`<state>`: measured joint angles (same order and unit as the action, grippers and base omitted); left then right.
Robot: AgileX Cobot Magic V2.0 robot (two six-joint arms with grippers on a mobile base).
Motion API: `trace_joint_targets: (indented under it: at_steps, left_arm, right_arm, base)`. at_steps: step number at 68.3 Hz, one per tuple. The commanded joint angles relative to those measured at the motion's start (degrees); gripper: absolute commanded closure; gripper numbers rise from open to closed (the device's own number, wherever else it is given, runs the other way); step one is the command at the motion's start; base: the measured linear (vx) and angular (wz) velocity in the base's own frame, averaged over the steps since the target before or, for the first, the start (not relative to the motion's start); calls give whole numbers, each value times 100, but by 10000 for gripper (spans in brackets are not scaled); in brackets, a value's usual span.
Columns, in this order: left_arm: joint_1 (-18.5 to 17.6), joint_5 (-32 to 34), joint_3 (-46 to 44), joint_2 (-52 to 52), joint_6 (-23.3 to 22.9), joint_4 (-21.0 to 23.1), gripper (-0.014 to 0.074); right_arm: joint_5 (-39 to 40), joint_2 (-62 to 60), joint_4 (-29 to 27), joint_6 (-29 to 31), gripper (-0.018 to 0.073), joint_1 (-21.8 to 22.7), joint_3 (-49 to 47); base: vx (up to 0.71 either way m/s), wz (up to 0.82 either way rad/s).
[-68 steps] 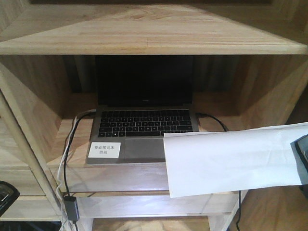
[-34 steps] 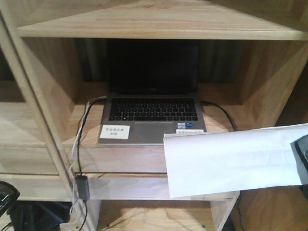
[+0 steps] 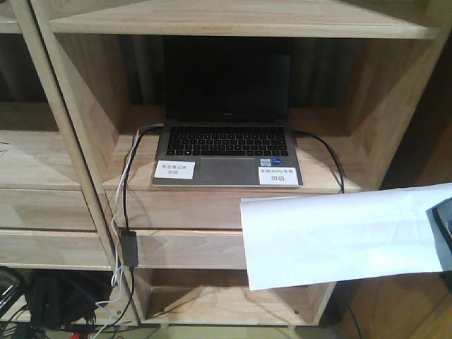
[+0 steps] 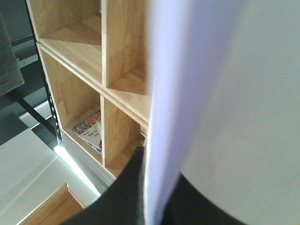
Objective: Grab stapler and paper to desk for stapling
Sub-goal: 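Hold the paper and stapler while the base turns away from the shelf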
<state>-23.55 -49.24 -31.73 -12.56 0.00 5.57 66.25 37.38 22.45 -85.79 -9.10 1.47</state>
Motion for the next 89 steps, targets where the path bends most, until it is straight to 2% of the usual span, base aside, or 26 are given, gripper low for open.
trace_joint_targets:
  at_steps: [1, 55, 89]
  left_arm:
    - [-29, 629, -173, -52, 0, 76, 603]
    - [-29, 629, -173, -52, 0, 76, 603]
    - [-29, 629, -173, -52, 0, 76, 603]
  right_arm:
    - [699, 19, -94, 87, 561, 19, 140]
    - [770, 19, -94, 87, 561, 19, 140]
    - [770, 19, -94, 87, 561, 19, 140]
  base:
    - [-12, -4]
    - [-9, -3]
    - [-3, 37]
